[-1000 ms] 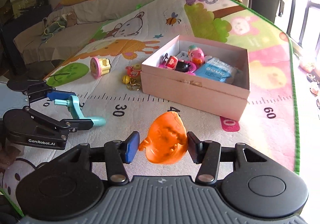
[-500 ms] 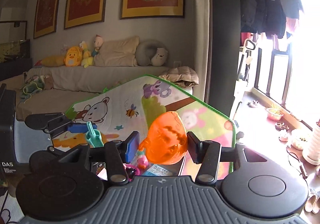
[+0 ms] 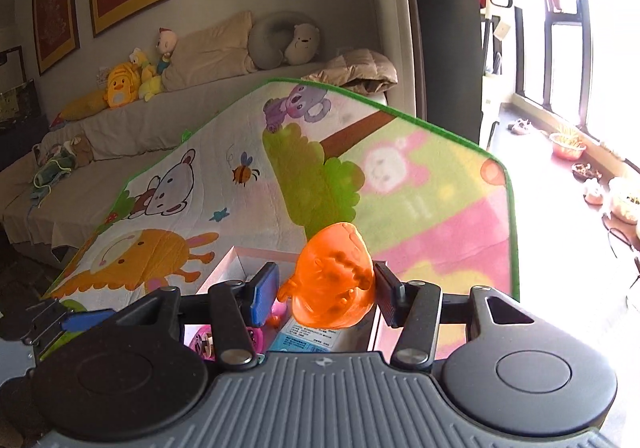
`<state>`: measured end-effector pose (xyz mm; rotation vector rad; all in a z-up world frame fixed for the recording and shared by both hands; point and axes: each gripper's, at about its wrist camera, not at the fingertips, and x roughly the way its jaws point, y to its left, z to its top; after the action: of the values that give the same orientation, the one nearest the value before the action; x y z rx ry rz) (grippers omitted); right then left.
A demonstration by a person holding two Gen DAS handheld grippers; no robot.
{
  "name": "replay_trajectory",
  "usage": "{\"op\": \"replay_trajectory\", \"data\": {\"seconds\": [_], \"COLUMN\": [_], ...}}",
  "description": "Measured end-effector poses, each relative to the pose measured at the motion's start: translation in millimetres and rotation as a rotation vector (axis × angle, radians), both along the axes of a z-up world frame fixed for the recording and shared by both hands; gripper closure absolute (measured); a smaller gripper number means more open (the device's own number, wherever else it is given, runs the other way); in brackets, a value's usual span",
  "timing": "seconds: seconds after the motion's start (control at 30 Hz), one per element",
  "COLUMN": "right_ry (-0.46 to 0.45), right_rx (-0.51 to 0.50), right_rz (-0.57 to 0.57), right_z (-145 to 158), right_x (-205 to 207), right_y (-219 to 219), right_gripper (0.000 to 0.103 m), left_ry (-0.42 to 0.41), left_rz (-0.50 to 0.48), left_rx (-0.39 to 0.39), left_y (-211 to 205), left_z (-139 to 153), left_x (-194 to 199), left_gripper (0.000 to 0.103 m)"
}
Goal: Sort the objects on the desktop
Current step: 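Lower the wrench and orange cup into the pink box, open both tools, then grasp the pink-and-yellow Hello Kitty keychain toy with the right tool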
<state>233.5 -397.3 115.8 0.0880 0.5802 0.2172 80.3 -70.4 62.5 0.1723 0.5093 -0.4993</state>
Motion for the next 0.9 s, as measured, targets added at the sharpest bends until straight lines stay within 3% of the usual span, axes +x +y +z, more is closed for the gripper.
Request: {"op": "replay_trajectory", "data": {"seconds": [0.2,0.27,0.33,0.47,0.6,0.63,0.7,0.73,0.77,0.83,0.9], "right_ry": [0.043,0.051,0.055,0.088,0.048,0.03,-0.016,-0.029,-0.023,-0.01,0.003], "right_rx": [0.002,-0.013,-0.038,-0.1,-0.187,-0.236,-0.342,-0.395,-0.435,-0.433,-0.414], "right_rz": [-0.009,-0.025,-0.041,-0.065,-0.047,-0.015,0.053,0.099,0.159,0.229,0.244], "right_z": [-17.6,-20.7,-22.9,-25.3,-29.6,-30.8,-36.4,-41.7,-48.6,-59.4,-64.6], "right_x": [53.5,65.8,72.2,54.8,-2.2,-17.6,-37.1,-43.4,-45.7,-40.9,-23.2], "right_y": [19.7,24.6,29.0,36.8,66.7,84.5,122.2,143.4,167.2,197.1,219.8], "right_gripper": [0.052,0.038,0.035,0.035,0.035,0.035,0.041,0.059,0.069,0.069,0.069], "left_ry": [0.055,0.06,0.048,0.055,0.087,0.111,0.129,0.145,0.168,0.199,0.211], "left_rz": [0.051,0.073,0.106,0.175,0.218,0.24,0.297,0.333,0.361,0.393,0.393], "left_rx": [0.0,0.0,0.003,-0.037,-0.115,-0.17,-0.251,-0.281,-0.313,-0.35,-0.33], "left_y": [27.1,37.9,52.0,84.9,113.1,122.7,138.2,144.7,151.9,160.7,160.7], "left_z": [-24.2,-31.5,-37.5,-45.2,-53.4,-53.9,-54.6,-56.1,-58.1,-60.4,-61.1], "left_x": [-3.6,-4.6,-4.3,1.5,7.1,8.9,12.2,14.2,16.7,18.8,18.9], "left_gripper": [0.003,0.003,0.003,0.003,0.002,0.002,0.001,0.001,0.001,0.001,0.001]}}
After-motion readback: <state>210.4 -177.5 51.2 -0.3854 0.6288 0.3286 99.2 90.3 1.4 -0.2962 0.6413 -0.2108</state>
